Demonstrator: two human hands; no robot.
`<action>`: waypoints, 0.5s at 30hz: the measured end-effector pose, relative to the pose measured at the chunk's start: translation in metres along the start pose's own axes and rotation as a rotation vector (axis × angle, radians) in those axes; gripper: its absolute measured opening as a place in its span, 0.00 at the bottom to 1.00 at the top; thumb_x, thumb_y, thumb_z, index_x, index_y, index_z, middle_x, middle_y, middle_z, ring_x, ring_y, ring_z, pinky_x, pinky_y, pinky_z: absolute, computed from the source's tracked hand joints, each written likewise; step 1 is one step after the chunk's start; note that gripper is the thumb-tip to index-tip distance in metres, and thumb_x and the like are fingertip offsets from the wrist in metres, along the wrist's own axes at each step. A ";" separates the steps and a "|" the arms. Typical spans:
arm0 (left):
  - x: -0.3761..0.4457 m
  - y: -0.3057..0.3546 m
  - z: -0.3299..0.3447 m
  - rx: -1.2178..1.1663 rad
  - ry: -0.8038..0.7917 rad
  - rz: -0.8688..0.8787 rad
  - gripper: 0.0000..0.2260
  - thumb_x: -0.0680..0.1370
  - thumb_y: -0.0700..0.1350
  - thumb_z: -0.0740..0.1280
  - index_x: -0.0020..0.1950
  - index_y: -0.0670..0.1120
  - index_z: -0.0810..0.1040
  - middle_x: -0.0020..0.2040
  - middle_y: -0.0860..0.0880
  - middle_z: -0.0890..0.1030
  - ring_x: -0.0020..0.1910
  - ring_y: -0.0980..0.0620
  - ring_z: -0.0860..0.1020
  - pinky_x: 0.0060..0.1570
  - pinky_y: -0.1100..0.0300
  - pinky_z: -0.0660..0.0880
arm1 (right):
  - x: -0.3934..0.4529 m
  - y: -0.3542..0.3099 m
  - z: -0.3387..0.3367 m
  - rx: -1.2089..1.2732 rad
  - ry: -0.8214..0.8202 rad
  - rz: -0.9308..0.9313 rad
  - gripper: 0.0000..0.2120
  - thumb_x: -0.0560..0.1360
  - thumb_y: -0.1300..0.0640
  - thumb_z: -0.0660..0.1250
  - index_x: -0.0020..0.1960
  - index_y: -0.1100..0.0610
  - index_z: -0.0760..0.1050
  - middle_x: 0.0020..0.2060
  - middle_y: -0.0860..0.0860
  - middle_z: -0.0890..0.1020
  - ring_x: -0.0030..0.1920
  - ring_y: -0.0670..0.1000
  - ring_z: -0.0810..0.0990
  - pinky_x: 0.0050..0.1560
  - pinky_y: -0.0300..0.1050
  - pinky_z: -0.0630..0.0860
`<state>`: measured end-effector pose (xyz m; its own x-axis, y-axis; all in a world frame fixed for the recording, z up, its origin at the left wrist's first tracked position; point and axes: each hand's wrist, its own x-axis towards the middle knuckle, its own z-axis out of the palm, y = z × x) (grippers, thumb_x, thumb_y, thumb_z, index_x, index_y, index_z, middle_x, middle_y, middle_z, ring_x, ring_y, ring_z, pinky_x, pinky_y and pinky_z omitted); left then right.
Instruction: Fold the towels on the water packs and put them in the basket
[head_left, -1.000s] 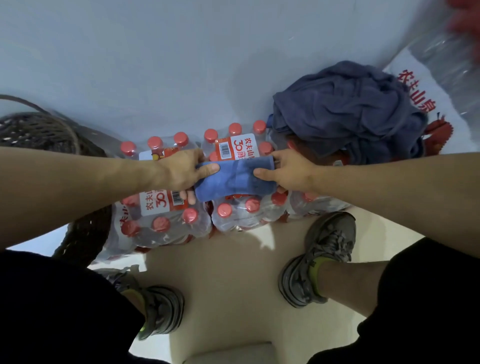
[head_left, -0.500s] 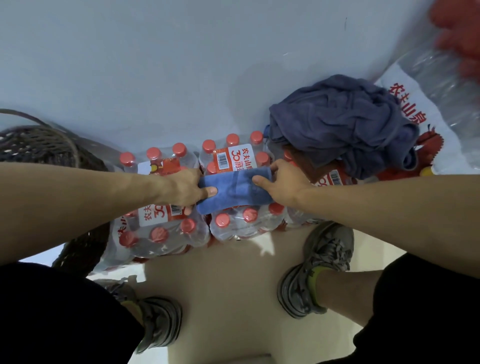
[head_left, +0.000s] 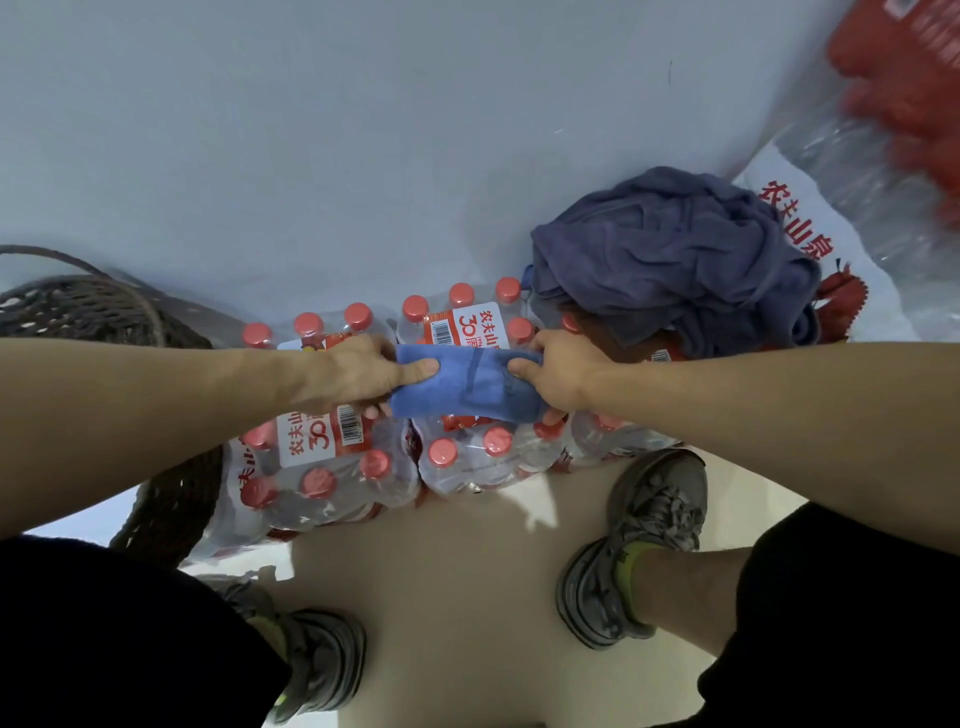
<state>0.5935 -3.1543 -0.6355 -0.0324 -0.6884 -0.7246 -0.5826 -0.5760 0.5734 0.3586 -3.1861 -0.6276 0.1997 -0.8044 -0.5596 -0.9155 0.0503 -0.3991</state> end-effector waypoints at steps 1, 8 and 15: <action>0.000 0.002 -0.001 -0.106 0.000 -0.038 0.27 0.73 0.61 0.70 0.56 0.38 0.78 0.38 0.41 0.78 0.30 0.50 0.73 0.33 0.56 0.74 | 0.000 0.000 0.000 -0.001 -0.016 0.026 0.18 0.82 0.48 0.61 0.61 0.61 0.73 0.55 0.59 0.81 0.52 0.58 0.80 0.47 0.46 0.74; -0.002 0.028 0.002 -0.461 -0.036 -0.071 0.26 0.71 0.53 0.75 0.62 0.39 0.77 0.56 0.42 0.82 0.51 0.47 0.81 0.52 0.54 0.80 | -0.002 0.001 -0.002 0.082 -0.119 0.096 0.17 0.82 0.49 0.59 0.41 0.59 0.73 0.36 0.54 0.80 0.33 0.52 0.81 0.30 0.41 0.75; -0.013 0.063 0.003 -0.563 0.235 0.125 0.24 0.67 0.41 0.80 0.59 0.46 0.74 0.57 0.40 0.81 0.52 0.43 0.82 0.53 0.45 0.80 | -0.002 0.003 -0.002 0.862 -0.218 0.278 0.13 0.82 0.55 0.63 0.63 0.61 0.70 0.52 0.55 0.79 0.31 0.55 0.85 0.28 0.42 0.80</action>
<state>0.5548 -3.1808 -0.5913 0.1438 -0.8074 -0.5723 -0.0661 -0.5848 0.8085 0.3551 -3.1854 -0.6262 0.1539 -0.5728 -0.8051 -0.3821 0.7170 -0.5831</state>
